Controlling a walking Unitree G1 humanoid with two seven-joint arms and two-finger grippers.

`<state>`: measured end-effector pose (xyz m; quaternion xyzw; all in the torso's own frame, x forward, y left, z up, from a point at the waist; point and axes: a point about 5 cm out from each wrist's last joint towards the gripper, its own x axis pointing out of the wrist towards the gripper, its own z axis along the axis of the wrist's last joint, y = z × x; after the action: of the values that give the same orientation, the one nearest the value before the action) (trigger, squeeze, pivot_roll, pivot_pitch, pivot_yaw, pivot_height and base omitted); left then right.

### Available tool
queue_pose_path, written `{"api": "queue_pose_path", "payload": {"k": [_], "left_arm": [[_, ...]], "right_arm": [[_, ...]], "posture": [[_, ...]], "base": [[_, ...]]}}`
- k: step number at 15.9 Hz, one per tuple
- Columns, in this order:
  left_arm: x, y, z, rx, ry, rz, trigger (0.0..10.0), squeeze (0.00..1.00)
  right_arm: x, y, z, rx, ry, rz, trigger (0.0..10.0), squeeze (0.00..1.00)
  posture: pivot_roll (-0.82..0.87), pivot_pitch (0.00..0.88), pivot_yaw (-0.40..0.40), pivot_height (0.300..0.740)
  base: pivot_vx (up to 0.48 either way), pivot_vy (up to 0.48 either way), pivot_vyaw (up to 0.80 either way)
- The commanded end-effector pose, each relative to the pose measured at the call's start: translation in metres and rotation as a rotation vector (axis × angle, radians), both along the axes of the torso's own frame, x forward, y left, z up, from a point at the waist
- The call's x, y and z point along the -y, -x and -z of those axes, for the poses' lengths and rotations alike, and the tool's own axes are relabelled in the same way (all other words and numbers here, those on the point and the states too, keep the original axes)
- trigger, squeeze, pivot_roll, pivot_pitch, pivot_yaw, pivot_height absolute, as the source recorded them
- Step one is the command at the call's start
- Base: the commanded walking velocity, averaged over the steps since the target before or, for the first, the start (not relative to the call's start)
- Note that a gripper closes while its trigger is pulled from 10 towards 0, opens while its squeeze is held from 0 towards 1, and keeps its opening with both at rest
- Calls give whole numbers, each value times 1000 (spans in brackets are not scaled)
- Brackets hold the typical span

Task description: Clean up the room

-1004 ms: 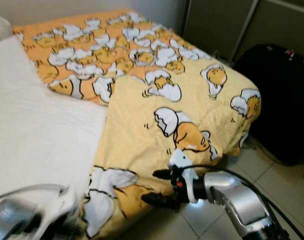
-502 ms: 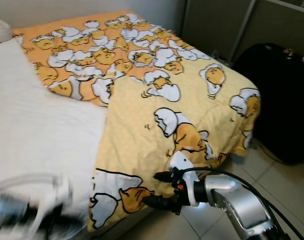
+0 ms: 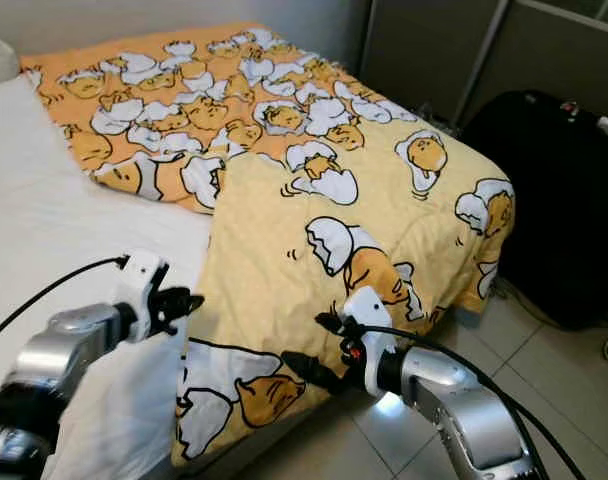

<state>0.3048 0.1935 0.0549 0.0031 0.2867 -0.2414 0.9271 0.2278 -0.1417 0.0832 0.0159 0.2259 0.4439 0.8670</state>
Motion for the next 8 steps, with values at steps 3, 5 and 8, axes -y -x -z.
{"api": "queue_pose_path", "payload": {"k": [3,5,8], "left_arm": [[20,-22,8,19,-40,-83,10000,1000],[26,-26,9,29,-52,-81,10000,1000],[34,-32,12,43,-85,-95,10000,1000]], "right_arm": [[4,-6,-6,41,23,26,10000,1000],[6,-7,-8,51,25,32,10000,1000],[4,-8,-13,70,32,28,10000,1000]], "posture": [[-181,3,13,740],[-209,21,38,740],[-259,53,69,740]], "base": [[0,0,0],[0,0,0],[0,0,0]]}}
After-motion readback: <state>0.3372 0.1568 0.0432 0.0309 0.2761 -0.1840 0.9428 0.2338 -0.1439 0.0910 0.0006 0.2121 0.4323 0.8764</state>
